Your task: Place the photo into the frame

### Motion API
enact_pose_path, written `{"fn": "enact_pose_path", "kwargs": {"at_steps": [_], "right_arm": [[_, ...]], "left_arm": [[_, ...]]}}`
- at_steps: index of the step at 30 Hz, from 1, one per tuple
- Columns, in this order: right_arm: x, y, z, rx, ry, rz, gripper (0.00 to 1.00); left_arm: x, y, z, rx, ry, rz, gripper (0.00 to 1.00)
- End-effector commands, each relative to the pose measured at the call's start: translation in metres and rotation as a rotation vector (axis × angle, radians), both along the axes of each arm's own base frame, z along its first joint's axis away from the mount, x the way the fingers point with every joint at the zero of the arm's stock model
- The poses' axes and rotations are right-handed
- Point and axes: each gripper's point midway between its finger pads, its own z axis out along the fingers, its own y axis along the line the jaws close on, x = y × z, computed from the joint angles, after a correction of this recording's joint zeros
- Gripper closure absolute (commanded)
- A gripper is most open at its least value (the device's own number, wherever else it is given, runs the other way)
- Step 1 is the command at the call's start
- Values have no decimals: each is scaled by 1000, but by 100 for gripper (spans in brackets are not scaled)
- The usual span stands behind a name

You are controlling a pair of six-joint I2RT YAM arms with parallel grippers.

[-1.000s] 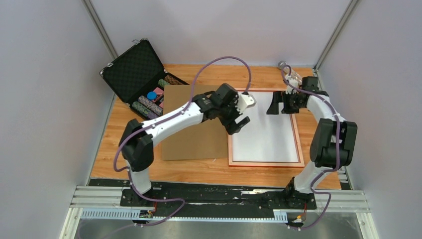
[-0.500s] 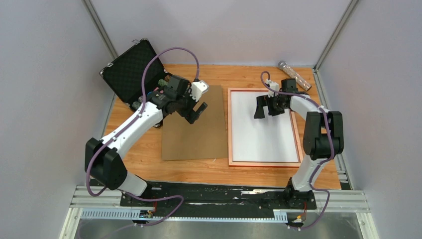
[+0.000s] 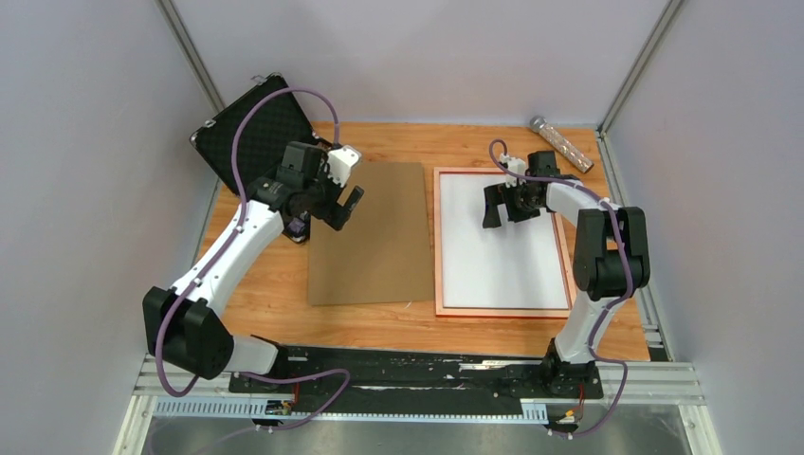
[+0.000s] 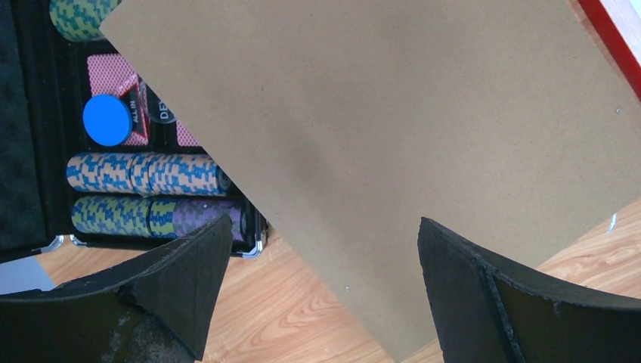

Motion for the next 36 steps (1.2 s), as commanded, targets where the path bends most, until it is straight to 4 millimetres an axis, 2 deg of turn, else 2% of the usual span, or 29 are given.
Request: {"fn": "enact_pose_path", "kwargs": {"at_steps": [1, 12, 15, 21, 23, 28, 33, 36], "right_arm": [[17, -2, 5, -21, -50, -8, 1], [17, 1, 18, 2, -74, -9, 1], [18, 7, 33, 36, -98, -2, 1], [22, 24, 79, 132, -167, 18, 0], [23, 35, 93, 163, -189, 40, 0], [23, 79, 117, 196, -236, 143, 0], [18, 133, 124, 209, -261, 262, 0], [12, 166, 121, 215, -268, 327, 0]], "left_arm": [[-1, 8, 7, -7, -28, 5, 0], [0, 25, 3, -13, -20, 55, 0], [0, 31, -1, -14, -6, 79, 0], [1, 51, -19, -13, 64, 160, 0], [0, 58, -27, -18, 95, 184, 0], [-4, 70, -48, -31, 172, 225, 0], [-15, 75, -68, -79, 277, 241, 0], [-25, 72, -76, -133, 347, 222, 0]]}}
